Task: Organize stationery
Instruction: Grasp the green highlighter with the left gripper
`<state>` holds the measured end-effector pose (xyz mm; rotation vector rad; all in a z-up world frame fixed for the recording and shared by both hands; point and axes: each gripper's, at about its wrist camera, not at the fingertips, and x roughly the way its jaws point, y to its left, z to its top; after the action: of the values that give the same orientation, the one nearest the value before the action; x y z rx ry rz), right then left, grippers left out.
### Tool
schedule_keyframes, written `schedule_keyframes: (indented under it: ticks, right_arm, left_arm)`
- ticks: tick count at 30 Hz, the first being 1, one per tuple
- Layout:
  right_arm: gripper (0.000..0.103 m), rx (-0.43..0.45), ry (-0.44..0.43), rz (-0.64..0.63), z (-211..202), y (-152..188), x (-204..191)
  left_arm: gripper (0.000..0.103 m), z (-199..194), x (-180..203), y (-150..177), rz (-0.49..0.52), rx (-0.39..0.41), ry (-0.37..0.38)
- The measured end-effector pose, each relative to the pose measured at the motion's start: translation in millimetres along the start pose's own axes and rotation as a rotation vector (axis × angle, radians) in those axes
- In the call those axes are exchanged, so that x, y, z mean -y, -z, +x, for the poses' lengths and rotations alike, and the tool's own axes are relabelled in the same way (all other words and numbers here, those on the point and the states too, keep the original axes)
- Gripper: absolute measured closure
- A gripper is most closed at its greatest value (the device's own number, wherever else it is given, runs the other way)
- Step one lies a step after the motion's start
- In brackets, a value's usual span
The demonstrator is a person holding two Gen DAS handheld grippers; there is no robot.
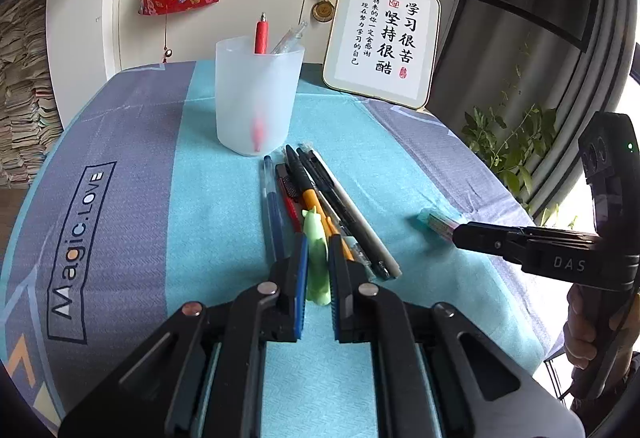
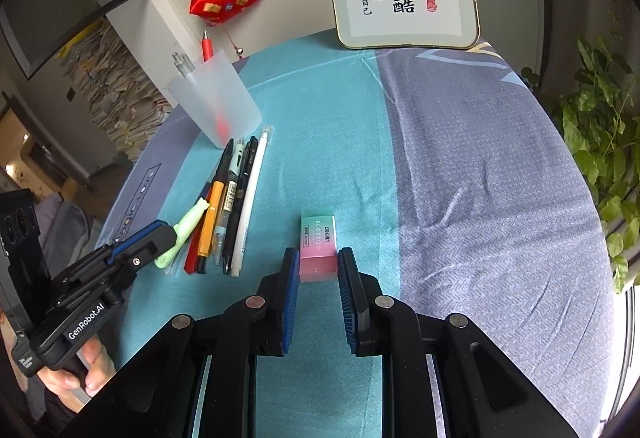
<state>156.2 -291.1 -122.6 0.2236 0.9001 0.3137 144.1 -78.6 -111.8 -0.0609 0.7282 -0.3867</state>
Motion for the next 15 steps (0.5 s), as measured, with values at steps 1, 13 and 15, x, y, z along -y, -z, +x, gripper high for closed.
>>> schedule_keyframes:
  ticks: [1,13,15]
  right_arm:
    - [0.082,-0.001,-0.003,0.001,0.5,0.0,-0.1]
    - [0.082,-0.006,-0.023,0.012,0.8,-0.3,2.8]
    - [0.082,-0.005,-0.029,0.02,1.1,-0.2,4.0]
  left_arm:
    - [0.096,1.8,-0.1,1.1,0.007,-0.012,-0.001]
    - [0.075,8.8,-5.9,9.7,0.011,-0.056,-0.017]
    - [0.075,10.4,-4.5,10.1,0.021,-0.055,-0.026]
